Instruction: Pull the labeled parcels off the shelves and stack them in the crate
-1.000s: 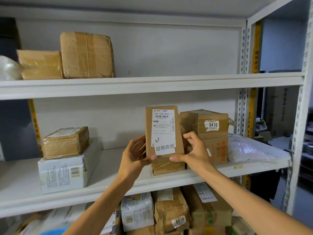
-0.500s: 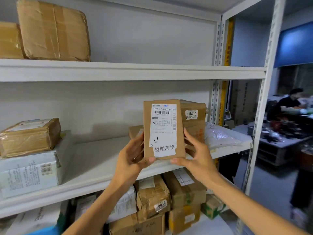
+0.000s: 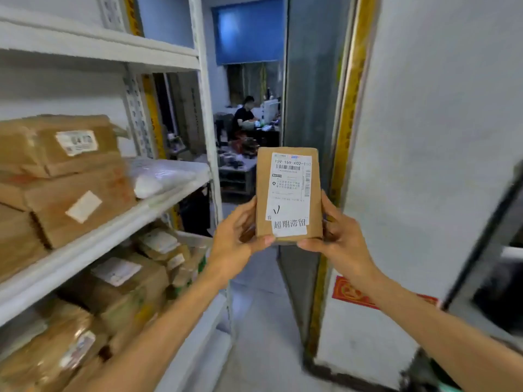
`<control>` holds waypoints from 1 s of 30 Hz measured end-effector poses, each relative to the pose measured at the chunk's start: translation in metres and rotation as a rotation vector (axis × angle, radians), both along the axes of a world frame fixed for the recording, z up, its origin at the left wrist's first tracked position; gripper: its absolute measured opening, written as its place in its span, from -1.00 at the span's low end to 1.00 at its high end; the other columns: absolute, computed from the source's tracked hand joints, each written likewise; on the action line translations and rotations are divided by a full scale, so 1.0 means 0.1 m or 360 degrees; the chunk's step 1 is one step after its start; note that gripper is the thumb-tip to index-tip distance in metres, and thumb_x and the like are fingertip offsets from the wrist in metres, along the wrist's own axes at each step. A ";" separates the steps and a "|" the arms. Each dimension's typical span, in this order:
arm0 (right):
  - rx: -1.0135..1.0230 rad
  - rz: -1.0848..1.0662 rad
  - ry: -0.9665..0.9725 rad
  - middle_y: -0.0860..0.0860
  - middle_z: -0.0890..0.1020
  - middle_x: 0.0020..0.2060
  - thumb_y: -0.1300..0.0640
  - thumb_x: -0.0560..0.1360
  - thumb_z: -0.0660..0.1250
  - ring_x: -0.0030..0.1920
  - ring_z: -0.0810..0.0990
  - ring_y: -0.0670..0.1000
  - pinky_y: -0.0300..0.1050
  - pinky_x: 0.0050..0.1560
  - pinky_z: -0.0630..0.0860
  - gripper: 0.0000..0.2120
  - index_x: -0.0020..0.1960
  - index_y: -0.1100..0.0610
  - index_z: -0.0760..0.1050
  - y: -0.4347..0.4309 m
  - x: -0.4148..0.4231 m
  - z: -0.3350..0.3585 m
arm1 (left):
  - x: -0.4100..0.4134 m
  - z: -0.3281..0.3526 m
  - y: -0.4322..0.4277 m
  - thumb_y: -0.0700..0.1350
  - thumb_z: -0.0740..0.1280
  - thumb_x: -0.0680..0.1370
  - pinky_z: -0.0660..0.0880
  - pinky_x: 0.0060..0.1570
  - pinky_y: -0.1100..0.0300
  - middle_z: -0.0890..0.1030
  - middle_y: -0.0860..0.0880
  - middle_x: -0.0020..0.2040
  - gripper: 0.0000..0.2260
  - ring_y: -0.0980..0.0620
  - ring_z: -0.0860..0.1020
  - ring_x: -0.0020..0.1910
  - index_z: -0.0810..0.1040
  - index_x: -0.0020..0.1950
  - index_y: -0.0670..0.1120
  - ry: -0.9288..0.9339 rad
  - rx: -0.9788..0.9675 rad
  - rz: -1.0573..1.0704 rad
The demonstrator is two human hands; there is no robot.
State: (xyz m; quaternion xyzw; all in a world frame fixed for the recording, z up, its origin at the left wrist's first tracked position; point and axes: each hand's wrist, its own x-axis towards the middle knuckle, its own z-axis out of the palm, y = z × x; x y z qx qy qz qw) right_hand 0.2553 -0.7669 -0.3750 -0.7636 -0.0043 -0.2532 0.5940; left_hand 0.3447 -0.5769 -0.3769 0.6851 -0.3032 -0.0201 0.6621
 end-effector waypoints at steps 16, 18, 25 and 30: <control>0.0037 -0.1429 0.0127 -0.12 0.55 0.29 0.41 0.28 0.55 0.25 0.56 -0.09 0.06 0.18 0.57 -0.01 0.56 0.04 0.15 -2.39 -2.38 -0.35 | -1.22 -0.38 -3.74 -0.32 0.49 0.42 0.58 0.15 0.01 0.57 0.03 0.29 -0.44 0.12 0.57 0.22 0.42 0.35 0.02 -0.0005 0.0101 -0.1366; 0.0061 -0.1549 0.0122 -0.20 0.55 0.27 0.43 0.27 0.55 0.26 0.56 -0.08 0.07 0.16 0.58 0.00 0.56 0.03 0.16 -2.55 -2.54 -0.44 | -1.35 -0.43 -4.02 -0.35 0.48 0.41 0.57 0.14 0.13 0.57 -0.01 0.30 -0.41 0.13 0.57 0.22 0.40 0.39 -0.07 0.0009 0.0124 -0.1477; 0.0243 -0.1855 0.0162 -0.27 0.54 0.22 0.52 0.31 0.46 0.29 0.53 -0.05 0.01 0.13 0.59 -0.03 0.55 0.00 0.13 -3.03 -3.03 -0.78 | -1.84 -0.79 -4.98 -0.39 0.49 0.38 0.54 0.09 0.31 0.59 -0.02 0.20 -0.47 0.27 0.58 0.11 0.42 0.26 -0.07 0.0035 0.0217 -0.1822; 0.0351 -0.2116 0.0192 -0.25 0.54 0.21 0.50 0.31 0.46 0.30 0.52 -0.03 -0.09 0.11 0.60 -0.02 0.57 0.07 0.10 -3.48 -3.15 -1.05 | -2.01 -1.09 -5.84 -0.33 0.51 0.38 0.52 0.18 0.25 0.59 0.00 0.21 -0.46 0.21 0.56 0.17 0.41 0.24 0.02 -0.0023 0.0300 -0.2084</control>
